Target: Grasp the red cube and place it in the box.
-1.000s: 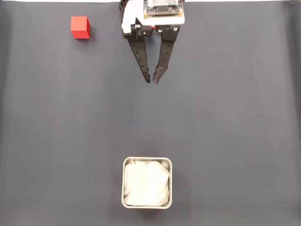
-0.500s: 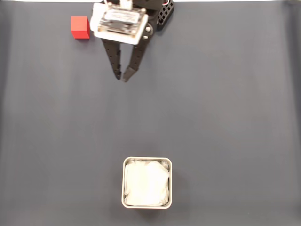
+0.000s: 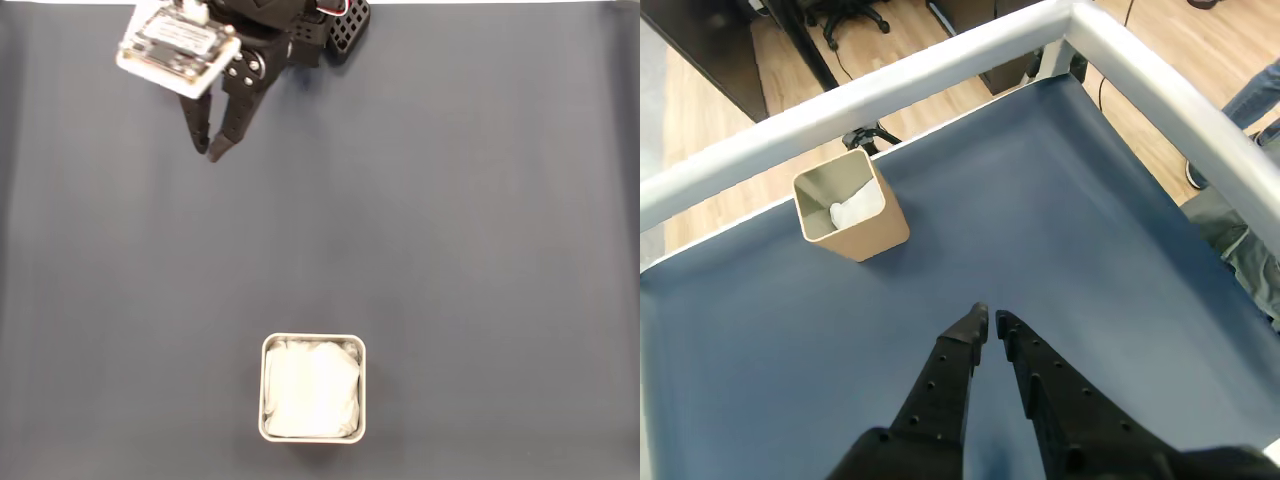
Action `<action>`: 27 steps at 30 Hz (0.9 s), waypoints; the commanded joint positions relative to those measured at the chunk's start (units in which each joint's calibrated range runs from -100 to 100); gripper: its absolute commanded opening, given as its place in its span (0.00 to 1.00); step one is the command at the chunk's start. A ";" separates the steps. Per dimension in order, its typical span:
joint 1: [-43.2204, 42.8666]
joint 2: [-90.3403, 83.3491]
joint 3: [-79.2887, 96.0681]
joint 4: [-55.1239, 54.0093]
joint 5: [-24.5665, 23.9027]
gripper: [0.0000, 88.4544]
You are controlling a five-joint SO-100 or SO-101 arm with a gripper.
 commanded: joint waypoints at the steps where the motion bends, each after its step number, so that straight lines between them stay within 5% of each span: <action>1: 2.59 0.23 -2.36 0.76 -0.34 0.00; 27: 16.02 -5.84 5.76 2.65 -1.17 0.00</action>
